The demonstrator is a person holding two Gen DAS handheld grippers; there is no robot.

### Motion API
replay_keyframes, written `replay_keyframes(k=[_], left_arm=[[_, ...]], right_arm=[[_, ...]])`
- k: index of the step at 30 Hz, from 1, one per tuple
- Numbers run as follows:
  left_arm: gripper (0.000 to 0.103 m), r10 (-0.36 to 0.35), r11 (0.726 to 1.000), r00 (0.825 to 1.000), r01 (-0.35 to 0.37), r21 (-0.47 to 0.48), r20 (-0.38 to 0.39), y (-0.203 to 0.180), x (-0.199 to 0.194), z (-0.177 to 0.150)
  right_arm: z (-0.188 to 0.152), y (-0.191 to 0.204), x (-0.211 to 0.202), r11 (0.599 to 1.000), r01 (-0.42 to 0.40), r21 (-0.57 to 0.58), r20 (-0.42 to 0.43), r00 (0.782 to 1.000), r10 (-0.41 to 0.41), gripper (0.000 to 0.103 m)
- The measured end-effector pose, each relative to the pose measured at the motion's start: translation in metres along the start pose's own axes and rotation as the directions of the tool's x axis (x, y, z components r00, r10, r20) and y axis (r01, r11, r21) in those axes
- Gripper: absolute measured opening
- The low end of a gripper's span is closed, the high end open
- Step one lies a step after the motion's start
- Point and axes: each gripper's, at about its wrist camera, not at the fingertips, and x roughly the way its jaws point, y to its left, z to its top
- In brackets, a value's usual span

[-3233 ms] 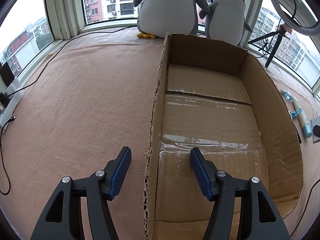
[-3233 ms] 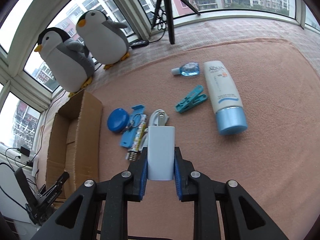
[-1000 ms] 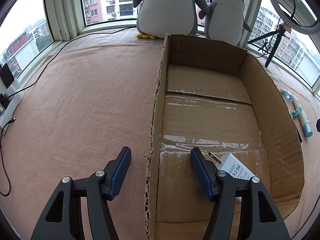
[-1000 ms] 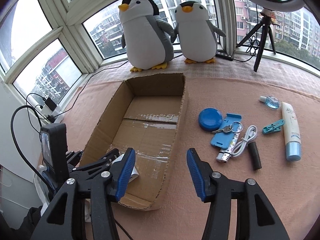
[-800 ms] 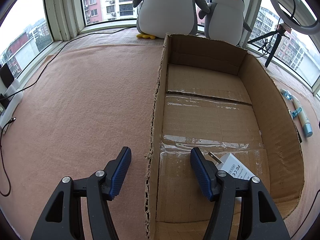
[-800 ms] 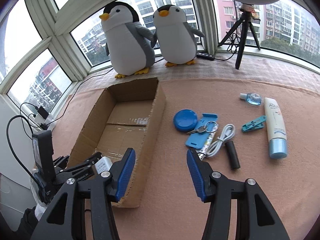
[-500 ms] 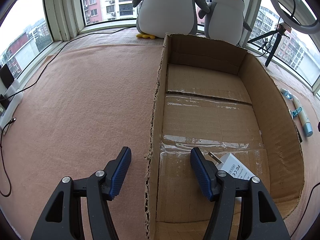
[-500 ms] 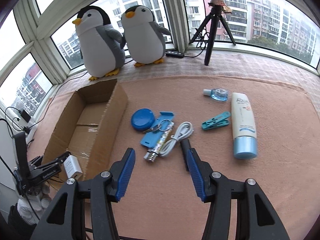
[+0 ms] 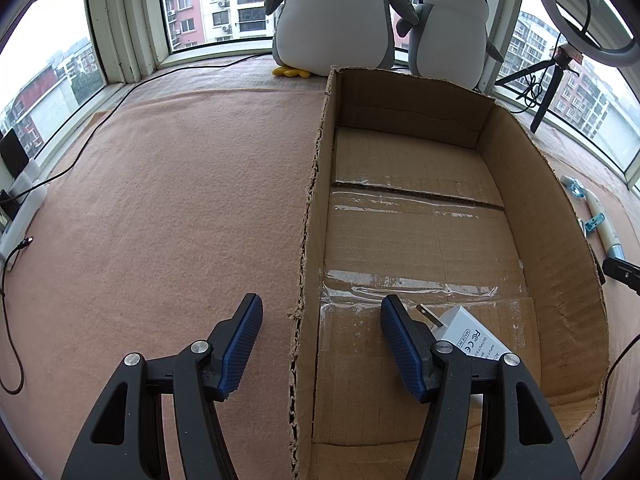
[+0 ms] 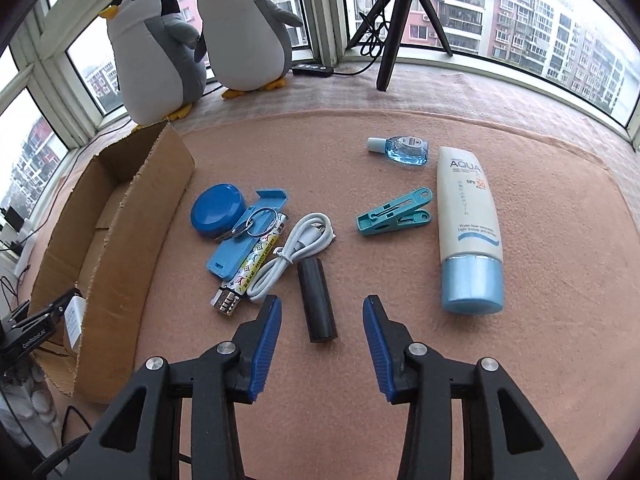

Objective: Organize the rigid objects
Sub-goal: 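Move right gripper back to the black cylinder beside the cable, then close right gripper on the black cylinder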

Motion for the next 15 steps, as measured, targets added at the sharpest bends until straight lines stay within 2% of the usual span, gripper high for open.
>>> replay_keyframes(k=[15], left_arm=[[0.066, -0.003, 1.0, 1.0, 0.003, -0.007, 0.0, 0.0, 0.0, -0.001]], right_arm=[[0.007, 0.011, 0.027, 0.998, 0.044, -0.054, -0.055, 0.997, -0.047, 0.022]])
